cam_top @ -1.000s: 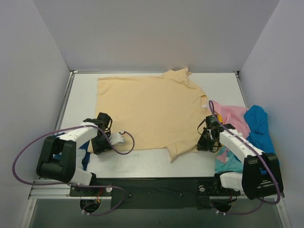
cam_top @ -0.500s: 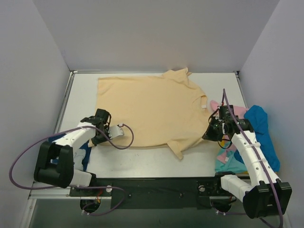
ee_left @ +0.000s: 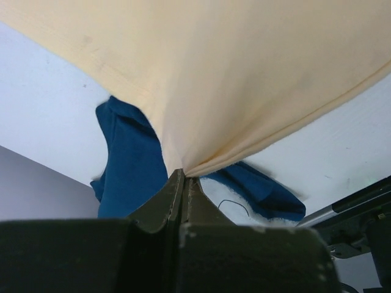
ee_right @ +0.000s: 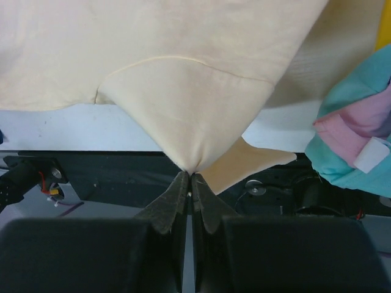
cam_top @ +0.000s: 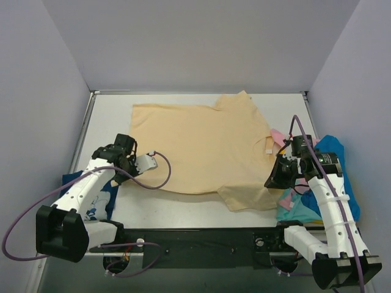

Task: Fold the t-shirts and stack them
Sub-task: Grap the side of the flattened tshirt closest away from the robot with both arms, then fold the flattened tshirt in 1/3 of the way

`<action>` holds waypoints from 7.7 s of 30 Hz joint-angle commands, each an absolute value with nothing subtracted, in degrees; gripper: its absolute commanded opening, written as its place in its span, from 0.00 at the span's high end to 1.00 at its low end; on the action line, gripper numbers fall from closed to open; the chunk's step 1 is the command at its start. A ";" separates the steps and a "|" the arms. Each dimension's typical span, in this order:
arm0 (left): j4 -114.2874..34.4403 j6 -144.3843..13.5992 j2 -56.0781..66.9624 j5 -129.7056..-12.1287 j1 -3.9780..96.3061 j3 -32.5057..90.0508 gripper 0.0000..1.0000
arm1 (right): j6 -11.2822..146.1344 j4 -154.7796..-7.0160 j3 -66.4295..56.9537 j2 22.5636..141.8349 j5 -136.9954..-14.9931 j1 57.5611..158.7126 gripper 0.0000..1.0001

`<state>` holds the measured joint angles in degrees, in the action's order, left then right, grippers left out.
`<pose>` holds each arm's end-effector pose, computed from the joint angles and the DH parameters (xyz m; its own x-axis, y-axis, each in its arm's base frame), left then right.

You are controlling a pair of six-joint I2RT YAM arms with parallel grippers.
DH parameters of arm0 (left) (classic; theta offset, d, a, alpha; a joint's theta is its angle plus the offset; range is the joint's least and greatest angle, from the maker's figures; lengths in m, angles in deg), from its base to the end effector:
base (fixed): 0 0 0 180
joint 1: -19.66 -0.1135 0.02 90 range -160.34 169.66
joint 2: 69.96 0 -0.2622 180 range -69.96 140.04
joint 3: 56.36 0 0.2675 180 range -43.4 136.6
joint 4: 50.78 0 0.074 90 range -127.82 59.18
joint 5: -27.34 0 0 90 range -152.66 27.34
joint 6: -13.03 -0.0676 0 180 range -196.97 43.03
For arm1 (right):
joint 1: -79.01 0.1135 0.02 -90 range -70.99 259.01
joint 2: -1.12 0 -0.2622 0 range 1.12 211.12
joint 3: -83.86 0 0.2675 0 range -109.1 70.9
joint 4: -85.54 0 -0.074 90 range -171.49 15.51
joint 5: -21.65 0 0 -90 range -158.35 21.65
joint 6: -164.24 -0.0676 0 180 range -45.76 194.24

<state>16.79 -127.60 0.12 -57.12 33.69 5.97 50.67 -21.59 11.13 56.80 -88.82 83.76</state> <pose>0.2262 -0.0498 0.1873 -0.4271 0.8998 -0.0886 0.8635 0.4350 0.2551 0.2024 0.0405 0.2949 -0.8650 0.3040 -0.3992 0.0791 0.8682 0.4898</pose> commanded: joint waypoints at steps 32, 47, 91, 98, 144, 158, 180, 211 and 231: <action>7.00 -126.28 36.38 -54.13 31.53 37.02 1.00 | 67.21 -36.93 -19.71 108.69 -81.10 79.89 1.00; 6.83 -124.96 43.15 -52.55 30.21 42.29 1.00 | 69.23 -36.76 -28.51 117.57 -79.60 79.19 1.00; 1.29 -132.35 29.52 -58.61 33.73 18.30 0.45 | 49.90 -42.02 7.17 96.74 -63.17 80.42 0.53; -1.34 -130.59 30.94 -58.09 33.90 16.46 0.63 | 49.02 -45.19 8.41 102.62 -61.32 79.71 0.52; 25.99 -127.45 12.03 -69.66 34.07 18.38 0.75 | 52.98 -27.85 7.27 78.19 -74.14 91.45 0.86; 14.66 -116.97 25.39 -70.22 28.11 19.54 0.86 | 70.98 -52.66 -3.09 103.92 -98.68 124.79 1.00; 9.38 -114.41 29.09 -68.37 25.55 18.13 0.86 | 70.63 -55.13 -12.59 118.36 -80.75 117.77 1.00; 14.04 -113.89 22.32 -69.78 29.32 17.17 0.82 | 51.91 -45.99 14.38 101.75 -56.75 99.94 1.00; 14.04 -108.89 28.72 -71.88 28.11 36.11 0.56 | 62.20 -44.49 -13.63 99.00 -75.28 91.59 0.58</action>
